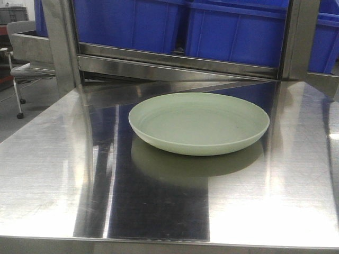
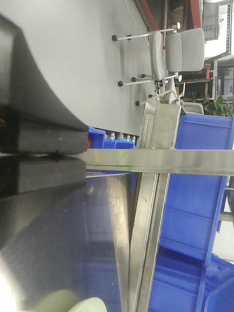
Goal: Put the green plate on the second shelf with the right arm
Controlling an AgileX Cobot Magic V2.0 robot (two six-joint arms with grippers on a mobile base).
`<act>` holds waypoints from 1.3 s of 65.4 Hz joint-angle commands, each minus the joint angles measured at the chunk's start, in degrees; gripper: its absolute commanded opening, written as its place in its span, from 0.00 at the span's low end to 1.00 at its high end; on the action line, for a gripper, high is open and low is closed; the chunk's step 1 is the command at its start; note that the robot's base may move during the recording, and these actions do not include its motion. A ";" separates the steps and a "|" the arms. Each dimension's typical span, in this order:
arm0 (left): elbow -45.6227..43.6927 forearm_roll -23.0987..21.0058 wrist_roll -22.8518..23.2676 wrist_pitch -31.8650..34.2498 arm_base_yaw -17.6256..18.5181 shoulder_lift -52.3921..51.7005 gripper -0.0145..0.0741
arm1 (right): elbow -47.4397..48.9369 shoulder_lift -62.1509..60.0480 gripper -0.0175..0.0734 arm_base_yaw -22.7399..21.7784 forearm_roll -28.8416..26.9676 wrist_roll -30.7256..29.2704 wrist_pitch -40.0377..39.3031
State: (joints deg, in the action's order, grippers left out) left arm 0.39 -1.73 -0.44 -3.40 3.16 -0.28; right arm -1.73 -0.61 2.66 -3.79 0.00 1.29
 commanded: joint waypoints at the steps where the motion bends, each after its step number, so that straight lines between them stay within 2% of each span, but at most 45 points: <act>1: 2.40 -0.53 0.44 5.01 0.12 -0.84 0.31 | 1.19 -1.05 0.25 -0.27 -0.13 -0.49 -5.06; 23: 2.40 -0.53 0.44 5.01 0.12 -0.84 0.31 | 1.19 -1.05 0.25 -0.27 -0.13 -0.49 -5.11; 32: 2.40 -0.53 0.44 5.01 0.12 -0.84 0.31 | 1.19 -1.05 0.25 -0.27 -0.13 -0.49 -7.54; 42: 2.40 -0.53 0.44 5.01 0.12 -0.84 0.31 | 1.19 -1.05 0.25 -0.27 -0.25 0.00 -15.38; 53: 2.40 -0.53 0.44 5.01 0.12 -0.84 0.31 | 1.53 -1.05 0.25 -0.27 -0.66 3.34 -29.21; 58: 2.40 -0.53 0.44 5.01 0.12 -0.84 0.31 | 3.26 -1.05 0.25 -0.27 -0.81 4.03 -37.41; 63: 2.40 -0.53 0.44 5.01 0.12 -0.84 0.31 | 7.09 -1.05 0.25 -0.27 -3.22 4.03 -40.69; 69: 2.40 -0.53 0.44 5.01 0.12 -0.84 0.31 | 14.14 -0.98 0.25 -0.27 -3.70 4.03 -38.25; 78: 2.40 -0.53 0.44 5.01 0.12 -0.84 0.31 | 28.22 2.61 0.25 -0.27 -3.49 4.03 -27.55; 85: 2.40 -0.53 0.44 5.01 0.12 -0.84 0.31 | 37.12 7.77 0.25 -0.20 -1.50 4.03 -22.77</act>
State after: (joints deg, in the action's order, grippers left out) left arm 0.39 -1.73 -0.44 -3.40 3.16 -0.28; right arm 28.55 2.46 2.66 -6.92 3.83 -23.38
